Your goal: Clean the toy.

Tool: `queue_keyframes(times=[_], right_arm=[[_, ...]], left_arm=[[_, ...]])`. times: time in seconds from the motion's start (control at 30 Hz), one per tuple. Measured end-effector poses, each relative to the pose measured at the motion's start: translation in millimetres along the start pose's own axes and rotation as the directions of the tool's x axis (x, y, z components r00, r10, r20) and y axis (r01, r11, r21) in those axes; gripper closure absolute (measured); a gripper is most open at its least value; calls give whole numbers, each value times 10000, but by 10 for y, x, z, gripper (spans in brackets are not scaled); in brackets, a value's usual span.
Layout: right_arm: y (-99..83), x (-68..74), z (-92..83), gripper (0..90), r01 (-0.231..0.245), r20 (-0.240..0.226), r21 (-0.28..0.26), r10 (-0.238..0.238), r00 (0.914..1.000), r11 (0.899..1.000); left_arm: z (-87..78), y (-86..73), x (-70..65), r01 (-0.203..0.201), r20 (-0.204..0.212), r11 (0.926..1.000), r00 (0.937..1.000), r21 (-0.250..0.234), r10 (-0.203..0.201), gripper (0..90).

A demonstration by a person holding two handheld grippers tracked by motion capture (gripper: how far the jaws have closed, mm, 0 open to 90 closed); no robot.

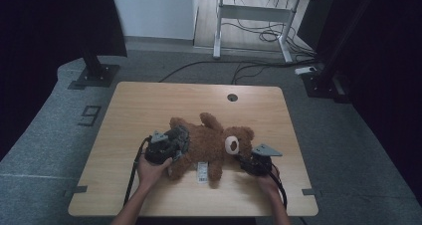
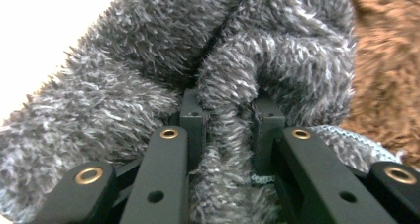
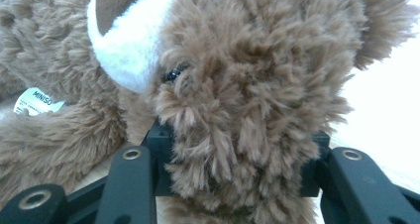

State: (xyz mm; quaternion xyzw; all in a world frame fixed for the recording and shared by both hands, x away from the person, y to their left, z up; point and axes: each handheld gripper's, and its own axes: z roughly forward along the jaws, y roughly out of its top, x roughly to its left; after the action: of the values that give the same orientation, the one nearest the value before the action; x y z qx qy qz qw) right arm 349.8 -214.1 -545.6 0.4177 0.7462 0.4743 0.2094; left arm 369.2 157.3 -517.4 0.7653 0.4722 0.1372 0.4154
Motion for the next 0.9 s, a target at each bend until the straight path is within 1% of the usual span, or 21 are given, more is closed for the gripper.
queue_keyframes(times=[0.07,0.1,0.13,0.17,0.2,0.27,0.3,0.33,0.37,0.43,0.5,0.53,0.6,0.67,0.7,0.77,0.83,0.9], right_arm=[[2,0,0,497,6,7,2,-6,10000,10000],[4,-1,0,497,4,11,7,-4,10000,10000],[6,-2,0,497,5,16,6,-5,10000,10000],[8,-3,0,497,6,21,11,-6,10000,10000],[11,-2,1,497,-1,32,22,1,10000,10000],[17,2,2,497,22,56,15,-22,10000,10000],[20,5,2,497,24,66,33,-24,10000,10000],[22,9,2,497,27,84,29,-27,10000,10000],[23,11,2,497,27,92,27,-28,10000,10000],[24,14,3,497,17,112,8,-17,9999,10000],[24,16,3,497,2,124,10,-2,9999,10000],[26,16,3,497,-2,127,15,2,9999,10000],[28,19,4,497,-24,151,14,24,9999,10000],[28,19,5,497,13,185,19,-13,9998,10000],[28,22,6,497,18,204,8,-19,9998,10000],[26,25,5,496,51,239,9,-51,9997,10000],[18,21,5,496,5,270,67,-7,9996,10000],[11,13,7,495,7,271,52,-9,9996,10000]], left_arm=[[-65,45,-36,-217,-174,9995,9996,-218,214,726],[-103,80,-68,-300,-162,9988,9994,-376,294,727],[-134,112,-98,-337,-106,9981,9994,-519,332,728],[-184,174,-160,-420,63,9961,9991,-779,426,728],[-210,215,-206,-487,163,9945,9986,-932,505,728],[-257,339,-354,-666,444,9893,9964,-1299,729,728],[-264,417,-466,-797,597,9852,9942,-1518,897,728],[-260,462,-540,-940,663,9821,9922,-1630,1059,728],[-239,519,-648,-1086,769,9784,9893,-1762,1237,728],[-148,620,-872,-1399,1045,9742,9816,-1773,1600,728],[12,709,-1115,-1728,1360,9711,9712,-1648,1958,727],[72,732,-1190,-1806,1501,9707,9673,-1584,2045,726],[250,788,-1399,-1907,1803,9707,9597,-1461,2156,726],[375,820,-1535,-1782,2132,9738,9551,-1416,2058,726],[445,830,-1609,-1860,2153,9732,9532,-1351,2121,726],[571,830,-1711,-1951,2127,9740,9529,-1153,2160,724],[633,811,-1743,-2110,1899,9711,9546,-1117,2293,724],[616,797,-1720,-2144,1836,9707,9554,-1082,2315,725]])
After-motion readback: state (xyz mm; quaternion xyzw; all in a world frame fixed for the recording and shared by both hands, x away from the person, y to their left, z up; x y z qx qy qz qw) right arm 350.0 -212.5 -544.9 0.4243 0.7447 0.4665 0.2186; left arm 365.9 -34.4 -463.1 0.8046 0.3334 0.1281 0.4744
